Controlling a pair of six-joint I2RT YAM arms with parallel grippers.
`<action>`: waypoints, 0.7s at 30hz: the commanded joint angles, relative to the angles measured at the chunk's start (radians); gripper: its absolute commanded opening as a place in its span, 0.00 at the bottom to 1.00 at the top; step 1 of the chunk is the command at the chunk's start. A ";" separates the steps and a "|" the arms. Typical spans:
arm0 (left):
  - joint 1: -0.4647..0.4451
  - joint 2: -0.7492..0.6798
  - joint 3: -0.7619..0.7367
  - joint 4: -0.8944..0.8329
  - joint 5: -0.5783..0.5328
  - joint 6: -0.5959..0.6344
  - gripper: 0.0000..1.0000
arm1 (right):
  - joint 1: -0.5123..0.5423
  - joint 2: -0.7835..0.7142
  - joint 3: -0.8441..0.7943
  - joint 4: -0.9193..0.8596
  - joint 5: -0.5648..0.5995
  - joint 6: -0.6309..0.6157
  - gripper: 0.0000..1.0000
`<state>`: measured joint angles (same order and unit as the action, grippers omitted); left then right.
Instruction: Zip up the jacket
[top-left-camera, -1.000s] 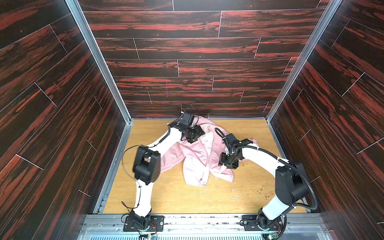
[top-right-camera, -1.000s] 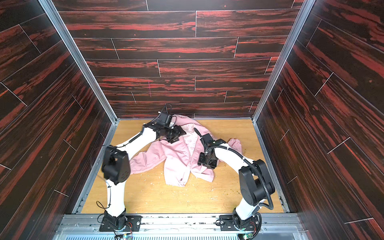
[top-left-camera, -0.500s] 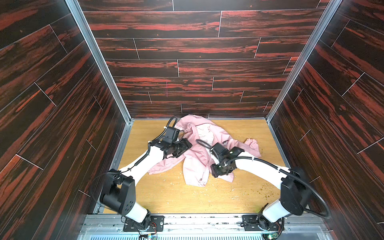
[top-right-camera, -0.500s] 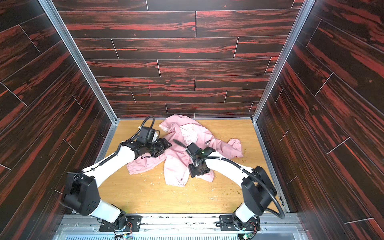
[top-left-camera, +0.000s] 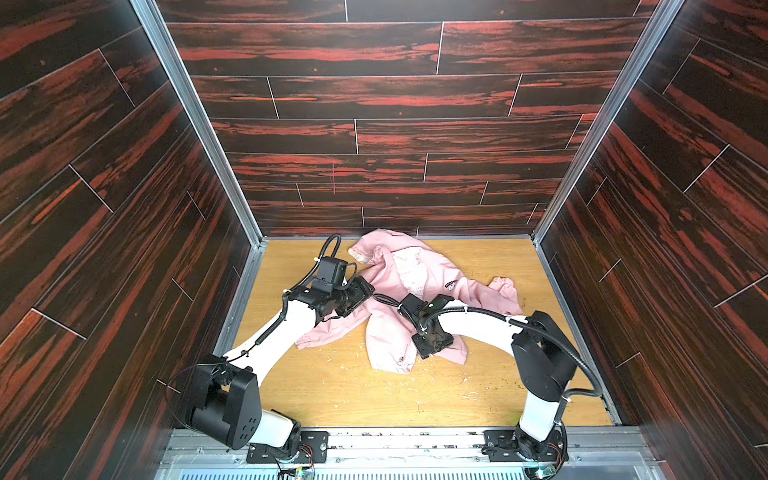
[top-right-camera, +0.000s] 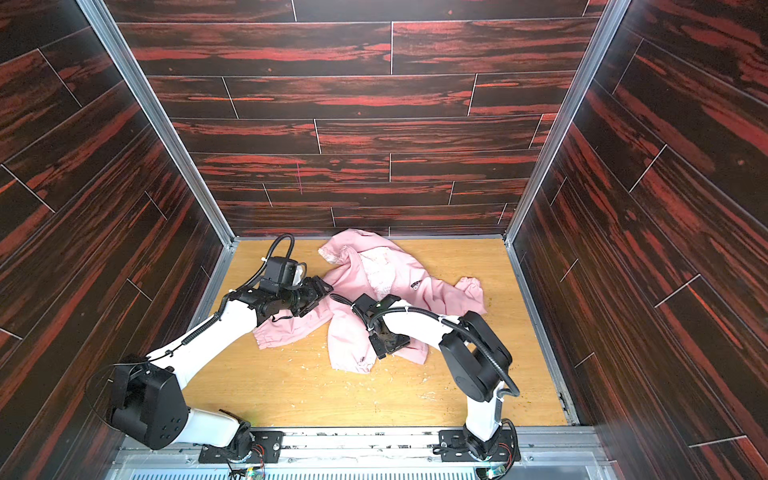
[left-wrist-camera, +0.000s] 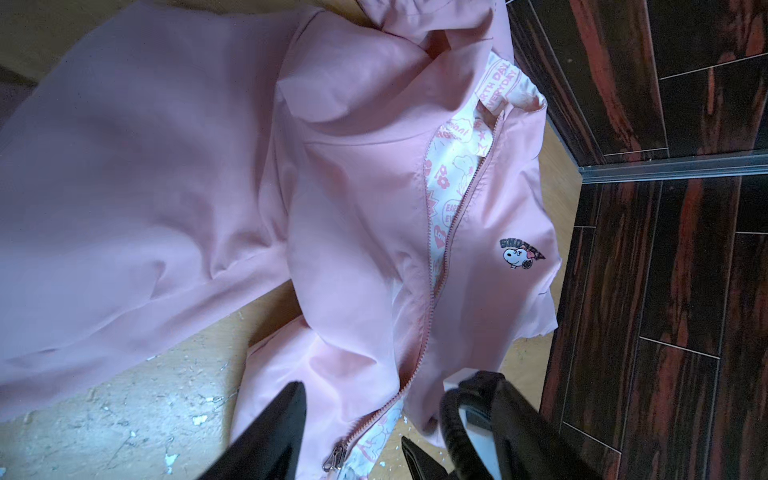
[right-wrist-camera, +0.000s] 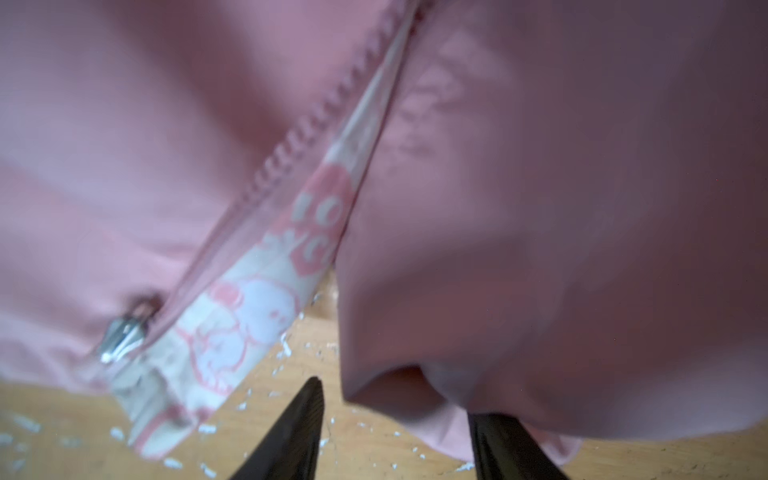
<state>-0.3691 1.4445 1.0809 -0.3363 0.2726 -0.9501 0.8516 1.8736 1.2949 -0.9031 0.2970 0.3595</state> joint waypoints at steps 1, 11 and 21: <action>0.007 -0.042 -0.009 -0.012 -0.001 0.001 0.73 | -0.007 0.074 0.030 -0.022 0.036 0.009 0.45; 0.029 -0.029 0.015 -0.023 0.047 0.018 0.74 | -0.070 -0.074 0.094 -0.075 -0.156 0.076 0.00; 0.036 0.063 0.122 -0.026 0.127 0.054 0.76 | -0.180 -0.302 0.072 -0.006 -0.835 0.102 0.00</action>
<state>-0.3389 1.4818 1.1603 -0.3504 0.3618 -0.9192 0.6724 1.5909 1.3613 -0.9226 -0.2390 0.4389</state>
